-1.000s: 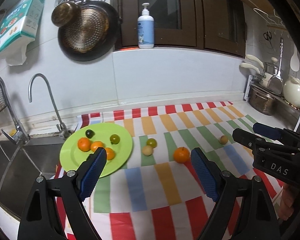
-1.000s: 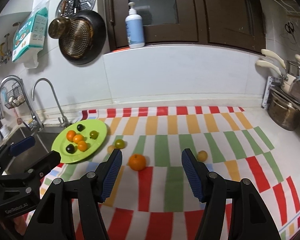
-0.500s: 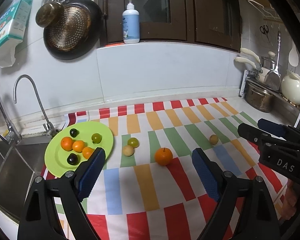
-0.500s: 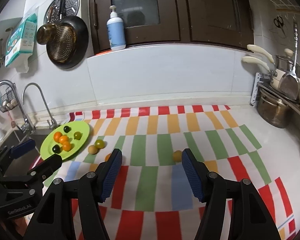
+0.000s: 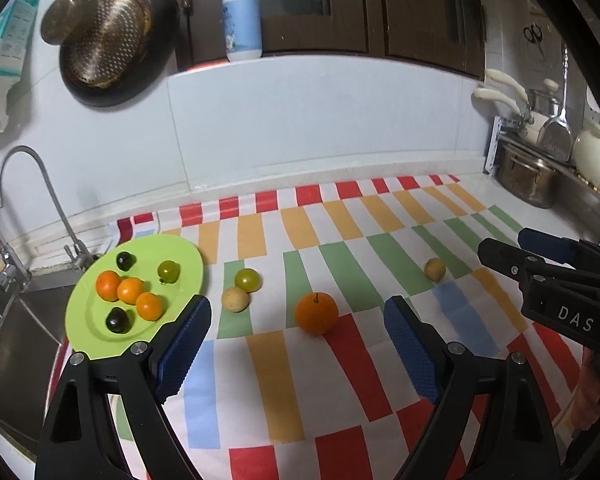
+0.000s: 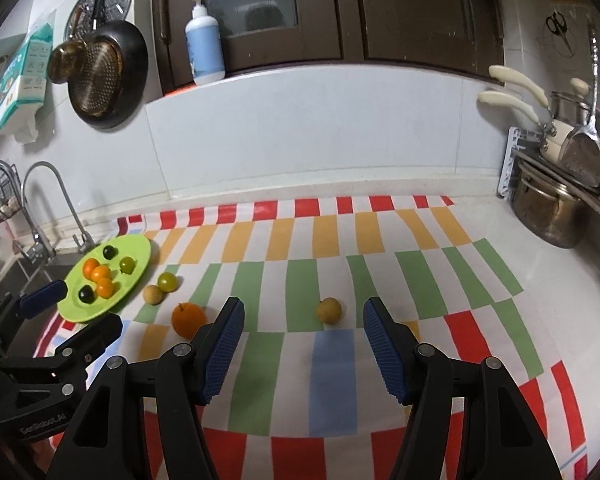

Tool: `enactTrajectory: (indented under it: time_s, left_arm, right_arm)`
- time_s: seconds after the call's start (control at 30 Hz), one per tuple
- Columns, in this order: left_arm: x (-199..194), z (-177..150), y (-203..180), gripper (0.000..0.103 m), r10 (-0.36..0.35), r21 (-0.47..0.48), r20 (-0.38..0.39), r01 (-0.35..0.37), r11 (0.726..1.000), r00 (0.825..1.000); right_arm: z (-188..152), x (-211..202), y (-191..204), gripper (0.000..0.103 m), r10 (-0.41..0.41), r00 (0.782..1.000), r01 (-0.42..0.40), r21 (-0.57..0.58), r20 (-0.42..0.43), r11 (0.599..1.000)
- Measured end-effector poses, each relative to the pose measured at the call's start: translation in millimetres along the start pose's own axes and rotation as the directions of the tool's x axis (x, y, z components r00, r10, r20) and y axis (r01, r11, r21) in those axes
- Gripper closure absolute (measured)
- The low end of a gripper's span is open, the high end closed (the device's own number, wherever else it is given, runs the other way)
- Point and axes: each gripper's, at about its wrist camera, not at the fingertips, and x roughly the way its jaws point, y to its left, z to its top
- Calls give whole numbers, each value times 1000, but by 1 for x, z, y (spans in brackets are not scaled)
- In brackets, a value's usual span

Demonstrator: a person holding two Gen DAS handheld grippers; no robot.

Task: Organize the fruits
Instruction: 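Move the left gripper to the large stemmed orange while the right gripper approaches a yellow fruit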

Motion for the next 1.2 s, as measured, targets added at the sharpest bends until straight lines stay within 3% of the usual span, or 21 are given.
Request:
enactTrajectory:
  time_s: [0.33, 0.7, 1.2]
  left_arm:
    - [42, -4, 2, 16, -25, -5, -75, 25, 1000, 997]
    - [80, -12, -1, 28, -53, -7, -151, 53, 999, 987]
    - [108, -13, -4, 53, -91, -18, -208, 89, 996, 974]
  right_arm:
    - [-1, 42, -6, 40, -6, 997, 6, -2, -77, 1000]
    - [-7, 79, -14, 41, -24, 988, 24, -5, -153, 1000]
    - [-8, 116, -15, 59, -12, 977, 5, -32, -213, 999]
